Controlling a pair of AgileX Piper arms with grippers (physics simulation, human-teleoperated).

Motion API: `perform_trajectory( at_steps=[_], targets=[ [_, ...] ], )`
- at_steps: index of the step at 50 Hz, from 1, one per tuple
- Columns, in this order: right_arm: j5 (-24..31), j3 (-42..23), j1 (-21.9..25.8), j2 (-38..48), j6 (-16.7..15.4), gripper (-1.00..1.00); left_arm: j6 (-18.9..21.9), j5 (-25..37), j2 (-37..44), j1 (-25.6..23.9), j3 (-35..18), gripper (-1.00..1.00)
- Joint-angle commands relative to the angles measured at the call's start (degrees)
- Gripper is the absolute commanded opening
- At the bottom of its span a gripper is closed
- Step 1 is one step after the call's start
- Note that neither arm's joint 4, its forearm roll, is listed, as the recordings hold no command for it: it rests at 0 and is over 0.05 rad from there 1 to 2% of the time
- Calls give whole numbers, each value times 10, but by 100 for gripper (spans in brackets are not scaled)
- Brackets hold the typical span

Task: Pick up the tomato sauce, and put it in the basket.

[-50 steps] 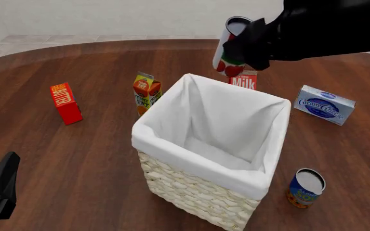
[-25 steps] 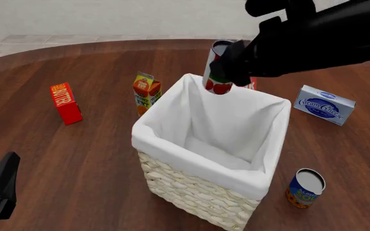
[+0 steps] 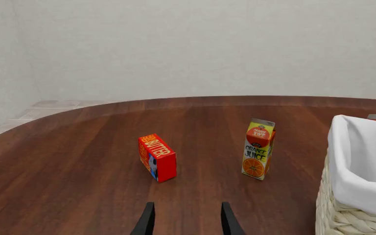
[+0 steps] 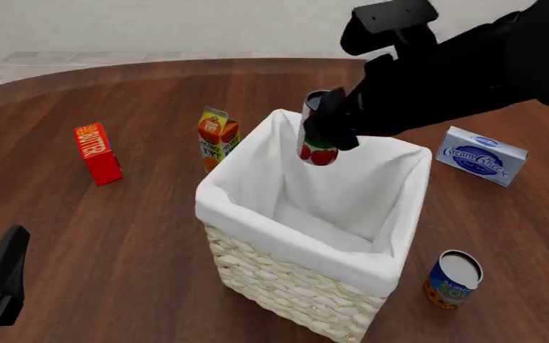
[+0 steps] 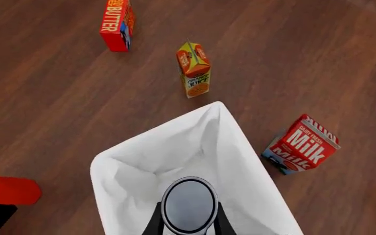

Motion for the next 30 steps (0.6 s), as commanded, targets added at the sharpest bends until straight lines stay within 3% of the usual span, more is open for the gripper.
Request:
perform_trajectory(
  at_steps=[1, 6, 30],
  targets=[
    [16, -2, 1, 13, 16, -100, 0, 0, 0, 0, 0, 100],
    [24, 3, 2, 15, 36, -100, 0, 0, 0, 0, 0, 100],
    [48, 4, -5, 40, 45, -100, 0, 0, 0, 0, 0, 100]
  ],
)
